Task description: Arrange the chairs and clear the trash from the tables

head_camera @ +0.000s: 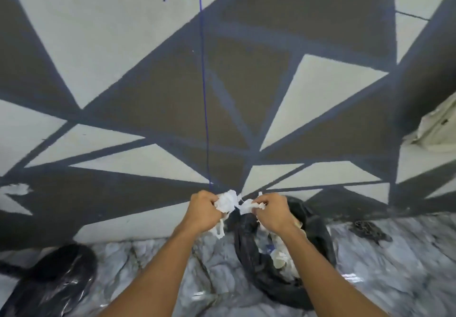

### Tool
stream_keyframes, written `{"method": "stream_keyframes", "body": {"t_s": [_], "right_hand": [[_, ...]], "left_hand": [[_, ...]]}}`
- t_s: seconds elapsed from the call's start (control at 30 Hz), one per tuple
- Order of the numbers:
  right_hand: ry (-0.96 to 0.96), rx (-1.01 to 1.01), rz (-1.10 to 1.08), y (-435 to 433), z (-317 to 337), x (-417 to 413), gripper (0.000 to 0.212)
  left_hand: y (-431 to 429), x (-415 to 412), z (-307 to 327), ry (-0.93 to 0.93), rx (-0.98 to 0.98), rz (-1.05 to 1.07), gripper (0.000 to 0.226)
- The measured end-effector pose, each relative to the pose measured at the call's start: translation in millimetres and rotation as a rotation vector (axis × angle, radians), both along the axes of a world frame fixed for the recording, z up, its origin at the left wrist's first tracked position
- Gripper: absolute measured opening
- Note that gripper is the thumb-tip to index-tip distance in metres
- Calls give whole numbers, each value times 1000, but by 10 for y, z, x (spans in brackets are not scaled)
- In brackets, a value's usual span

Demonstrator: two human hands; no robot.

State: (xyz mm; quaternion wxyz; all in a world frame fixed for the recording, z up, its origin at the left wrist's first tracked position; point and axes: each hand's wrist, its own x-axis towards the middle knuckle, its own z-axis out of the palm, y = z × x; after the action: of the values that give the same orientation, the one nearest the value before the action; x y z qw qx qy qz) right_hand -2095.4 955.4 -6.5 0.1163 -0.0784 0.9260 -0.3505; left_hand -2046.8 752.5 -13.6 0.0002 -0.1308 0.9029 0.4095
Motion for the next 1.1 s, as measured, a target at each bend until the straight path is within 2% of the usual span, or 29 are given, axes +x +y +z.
{"method": "stream_keyframes", "body": {"t_s": [0.1, 0.27, 0.53, 0.6, 0.73, 0.9, 1.0, 1.1], "right_hand": [[-33, 13, -104, 498, -222, -292, 16], [-160, 37, -224, 1244, -682, -665, 18], [-386, 85, -365, 2121, -1434, -848, 25], [-445, 95, -367, 2222, -1586, -860, 30], [-518, 74, -405, 2352, -1884, -941, 30], [-542, 17, -444, 2451, -2240, -1114, 26], [-564, 17, -427, 2526, -2440, -1168, 32], [-617, 21, -399, 2604, -2568, -1149, 42]], "left_hand": [[490, -443, -228, -35, -4, -106, 17], [1322, -977, -641, -91, -16, -144, 24], [2378, -1391, -1332, -334, -21, -276, 22], [2543, -1413, -1480, -368, -62, -275, 6], [2782, -1461, -1704, -445, -68, -250, 19], [2900, -1624, -2092, -567, -70, -282, 18], [2994, -1702, -2270, -620, -133, -323, 15], [3083, -1718, -2373, -667, -151, -373, 37]]}}
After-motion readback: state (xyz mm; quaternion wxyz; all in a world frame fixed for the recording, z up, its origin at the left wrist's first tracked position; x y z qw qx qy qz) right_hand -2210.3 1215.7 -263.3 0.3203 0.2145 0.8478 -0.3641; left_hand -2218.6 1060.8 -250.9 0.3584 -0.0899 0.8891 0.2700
